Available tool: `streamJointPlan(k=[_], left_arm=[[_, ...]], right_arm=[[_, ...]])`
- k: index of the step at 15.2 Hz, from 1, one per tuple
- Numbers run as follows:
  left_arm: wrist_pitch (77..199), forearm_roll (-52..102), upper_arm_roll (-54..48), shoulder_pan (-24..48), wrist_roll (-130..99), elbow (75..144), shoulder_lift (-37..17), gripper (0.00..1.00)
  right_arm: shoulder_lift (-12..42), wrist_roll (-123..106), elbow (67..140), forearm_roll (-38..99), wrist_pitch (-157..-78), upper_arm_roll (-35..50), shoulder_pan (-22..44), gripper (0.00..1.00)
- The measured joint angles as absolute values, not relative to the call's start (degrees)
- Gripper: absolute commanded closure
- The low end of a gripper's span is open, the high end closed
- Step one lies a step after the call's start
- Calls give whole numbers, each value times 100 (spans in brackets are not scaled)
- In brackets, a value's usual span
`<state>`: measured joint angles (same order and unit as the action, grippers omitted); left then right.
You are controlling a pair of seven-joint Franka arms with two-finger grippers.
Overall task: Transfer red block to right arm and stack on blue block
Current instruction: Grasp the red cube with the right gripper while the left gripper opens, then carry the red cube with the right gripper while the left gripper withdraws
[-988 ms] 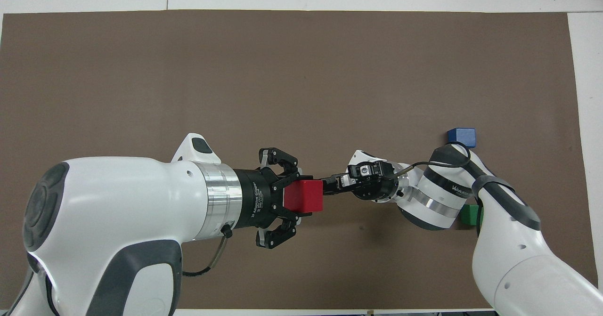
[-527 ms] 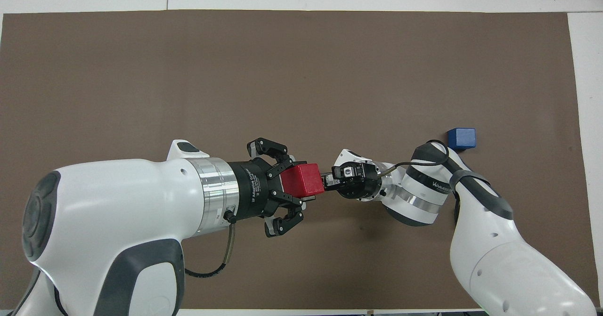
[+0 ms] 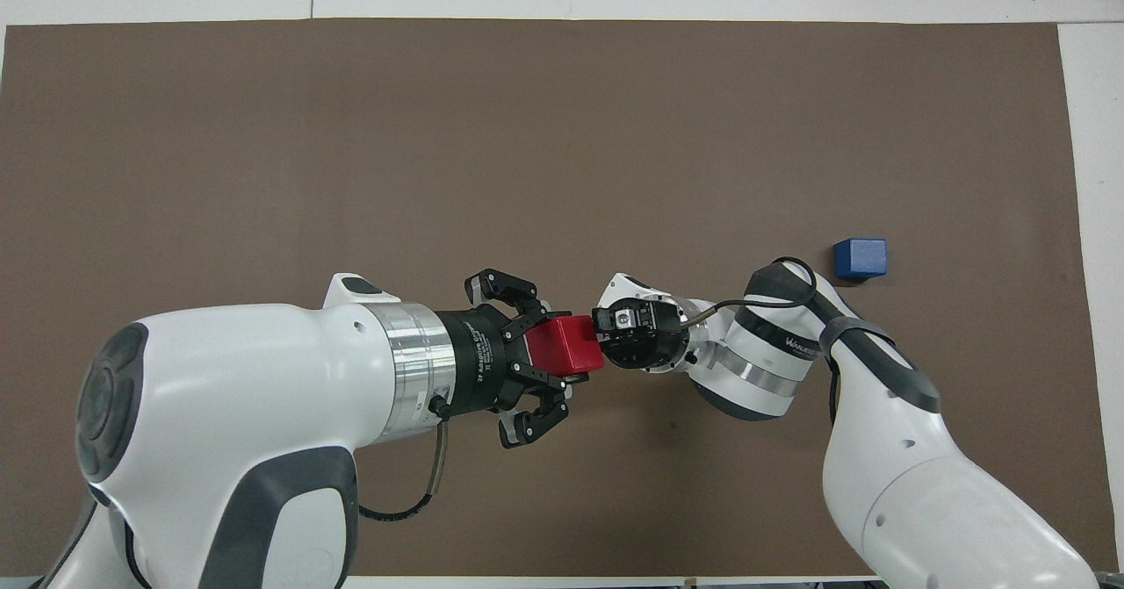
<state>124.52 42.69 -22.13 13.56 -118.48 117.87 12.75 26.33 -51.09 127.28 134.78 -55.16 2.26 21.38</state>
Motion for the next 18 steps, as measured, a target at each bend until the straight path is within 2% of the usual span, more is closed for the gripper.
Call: streamJointPlan(k=[7, 8, 9, 13, 18], left_arm=[[12465, 4277, -2204, 1361, -11803, 11812, 1280, 100], [12465, 4277, -2203, 1361, -11803, 11813, 1280, 26], [12465, 4277, -2201, 1361, -11803, 11813, 1281, 0], [12443, 4276, -2172, 1311, -11820, 11800, 1318, 0], [11866, 4171, -2071, 723, -11461, 11621, 1571, 0]], right_arm=[[2633, -5254, 12745, 13482, -5552, 221, 2129, 100], [2633, -5254, 12745, 13482, -5553, 222, 2129, 100], [2632, -5254, 12743, 13482, -5555, 222, 2130, 100], [2610, -5262, 12722, 13479, -5636, 224, 2132, 100], [2605, -5264, 12722, 13471, -5678, 208, 2125, 100]])
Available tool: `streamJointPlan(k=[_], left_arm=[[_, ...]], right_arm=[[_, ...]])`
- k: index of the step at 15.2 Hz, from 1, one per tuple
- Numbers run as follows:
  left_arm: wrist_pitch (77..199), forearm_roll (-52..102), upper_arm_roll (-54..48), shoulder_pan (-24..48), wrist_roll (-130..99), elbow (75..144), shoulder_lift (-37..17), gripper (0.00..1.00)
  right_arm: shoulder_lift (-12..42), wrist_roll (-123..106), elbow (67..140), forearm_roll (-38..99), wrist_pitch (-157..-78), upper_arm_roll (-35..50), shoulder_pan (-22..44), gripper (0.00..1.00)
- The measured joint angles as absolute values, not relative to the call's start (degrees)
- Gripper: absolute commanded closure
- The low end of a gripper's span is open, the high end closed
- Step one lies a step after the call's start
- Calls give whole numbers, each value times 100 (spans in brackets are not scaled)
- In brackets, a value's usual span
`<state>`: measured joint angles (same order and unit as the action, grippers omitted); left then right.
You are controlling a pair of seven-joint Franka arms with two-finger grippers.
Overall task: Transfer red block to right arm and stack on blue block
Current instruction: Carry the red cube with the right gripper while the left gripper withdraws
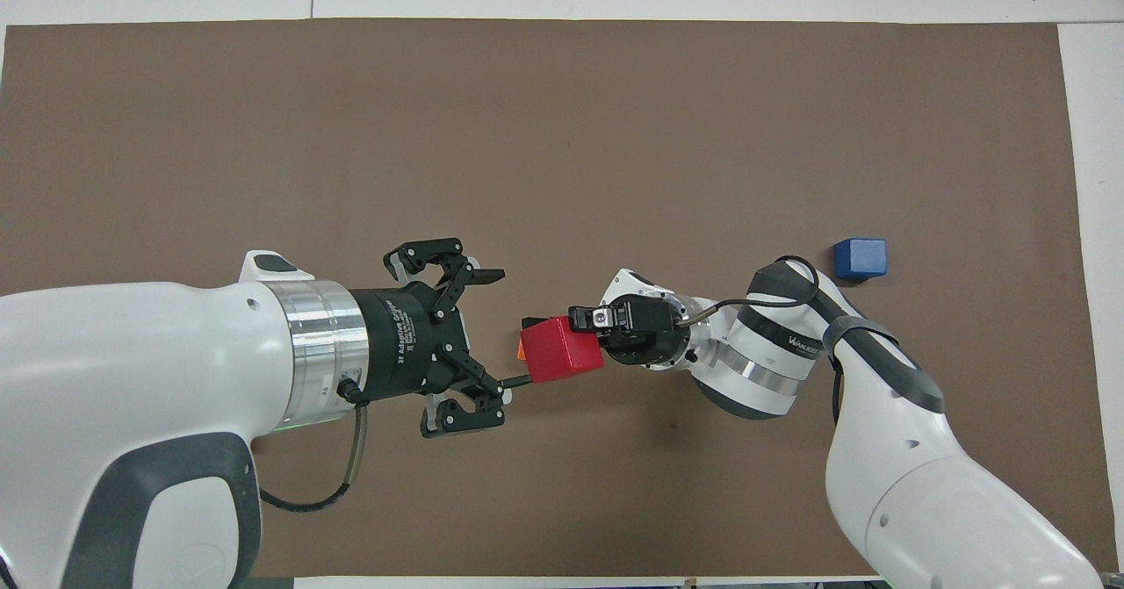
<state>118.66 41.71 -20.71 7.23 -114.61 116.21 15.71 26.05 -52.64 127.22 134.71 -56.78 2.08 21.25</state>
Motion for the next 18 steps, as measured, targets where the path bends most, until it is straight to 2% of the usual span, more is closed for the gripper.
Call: streamJointPlan(k=[2, 5, 9, 12, 18], left_arm=[[11796, 3899, -2068, 493, -11187, 11628, 1580, 0], [11288, 3395, -2055, -159, -10089, 11632, 1578, 0], [10756, 2659, -2040, -948, -7094, 11630, 1598, 0], [10710, 1605, -2030, -1306, -5252, 11622, 1600, 0], [10288, 968, -1980, -1513, -2872, 11546, 1600, 0]], right_arm=[[2570, -5264, 12716, 13444, -5705, 186, 2114, 100], [2265, -5209, 12669, 13055, -6210, 167, 1914, 100], [1622, -4532, 12657, 12583, -6632, 155, 1468, 100], [1093, -3823, 12640, 11841, -7253, 144, 1041, 100], [-185, -1822, 12387, 10381, -8162, 115, 306, 100]])
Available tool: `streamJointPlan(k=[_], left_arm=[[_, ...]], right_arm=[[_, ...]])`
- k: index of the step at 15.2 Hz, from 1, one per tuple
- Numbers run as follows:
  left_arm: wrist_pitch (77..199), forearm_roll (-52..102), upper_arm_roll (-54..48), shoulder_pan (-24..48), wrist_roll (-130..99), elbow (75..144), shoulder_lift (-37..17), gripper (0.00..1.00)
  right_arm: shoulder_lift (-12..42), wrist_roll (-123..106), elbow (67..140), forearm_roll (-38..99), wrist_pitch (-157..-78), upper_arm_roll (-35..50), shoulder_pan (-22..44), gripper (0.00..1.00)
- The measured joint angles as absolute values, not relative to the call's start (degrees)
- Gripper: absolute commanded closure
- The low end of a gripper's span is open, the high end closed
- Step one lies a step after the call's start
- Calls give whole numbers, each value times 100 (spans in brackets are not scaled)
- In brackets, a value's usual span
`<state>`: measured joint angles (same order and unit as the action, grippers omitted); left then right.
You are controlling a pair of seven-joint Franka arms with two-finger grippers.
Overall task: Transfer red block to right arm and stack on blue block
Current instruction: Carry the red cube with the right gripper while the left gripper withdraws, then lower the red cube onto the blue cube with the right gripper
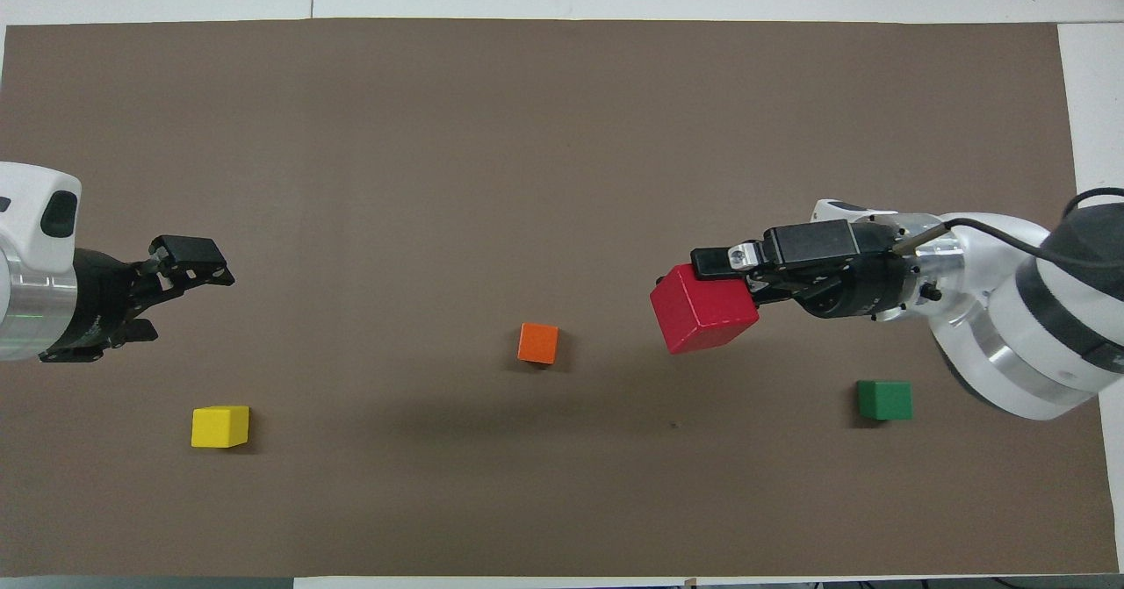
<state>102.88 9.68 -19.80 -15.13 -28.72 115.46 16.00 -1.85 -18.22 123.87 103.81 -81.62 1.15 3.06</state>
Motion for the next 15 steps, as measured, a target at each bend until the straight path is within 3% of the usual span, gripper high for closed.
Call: streamJointPlan(k=[4, 10, 15], left_arm=[[9821, 613, -1842, -1530, -1662, 11094, 1501, 0], [9105, 192, -1797, -1524, -1008, 9545, 401, 0], [8982, -126, -1354, -1020, -674, 9023, -58, 0]], right_arm=[[-498, -755, 11670, 8592, -8230, 98, -153, 100], [-563, -357, 10676, 5658, -8326, 94, -325, 100], [-575, -223, 10149, 3223, -8374, 134, -300, 100]])
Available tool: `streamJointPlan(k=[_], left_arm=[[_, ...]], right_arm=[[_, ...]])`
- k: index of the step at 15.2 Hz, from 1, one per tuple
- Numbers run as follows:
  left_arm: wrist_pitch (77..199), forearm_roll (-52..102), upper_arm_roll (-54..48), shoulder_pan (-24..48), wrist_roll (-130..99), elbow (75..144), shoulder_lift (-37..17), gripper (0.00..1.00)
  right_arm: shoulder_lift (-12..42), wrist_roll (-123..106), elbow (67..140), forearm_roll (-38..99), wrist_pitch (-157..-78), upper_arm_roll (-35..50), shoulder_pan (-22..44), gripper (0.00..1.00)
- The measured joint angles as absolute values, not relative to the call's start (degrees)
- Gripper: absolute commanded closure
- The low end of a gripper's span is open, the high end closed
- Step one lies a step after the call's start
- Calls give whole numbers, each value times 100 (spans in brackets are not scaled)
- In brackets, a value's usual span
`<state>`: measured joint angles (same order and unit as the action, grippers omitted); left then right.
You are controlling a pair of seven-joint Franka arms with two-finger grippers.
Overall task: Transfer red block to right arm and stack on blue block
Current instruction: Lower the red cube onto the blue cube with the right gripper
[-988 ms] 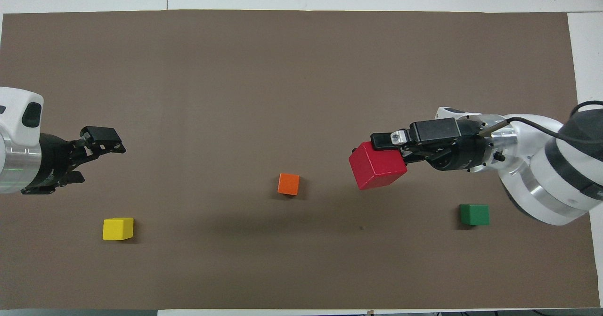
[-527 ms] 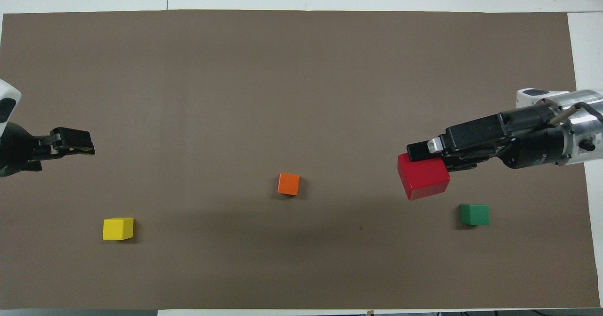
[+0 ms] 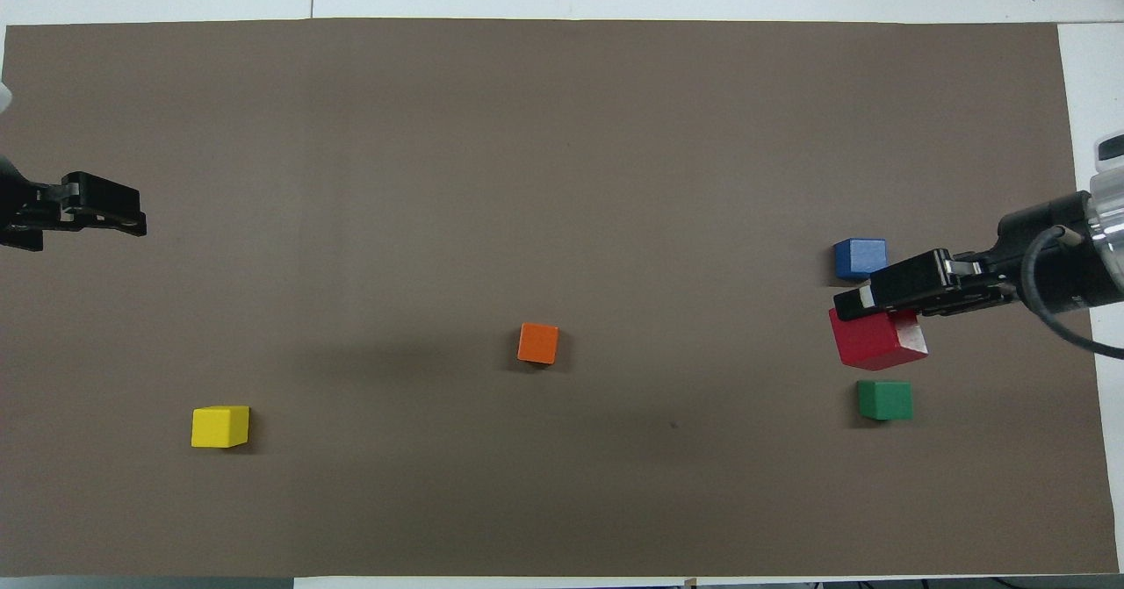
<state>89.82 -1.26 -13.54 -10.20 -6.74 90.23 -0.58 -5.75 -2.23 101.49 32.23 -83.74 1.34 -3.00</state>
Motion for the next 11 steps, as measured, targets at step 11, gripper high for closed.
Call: streamJointPlan(k=[11], left_arm=[[9023, -21, 57, 474, -612, 8974, -65, 0]], right_arm=[[-465, 77, 10972, 226, -10414, 196, 32, 100]])
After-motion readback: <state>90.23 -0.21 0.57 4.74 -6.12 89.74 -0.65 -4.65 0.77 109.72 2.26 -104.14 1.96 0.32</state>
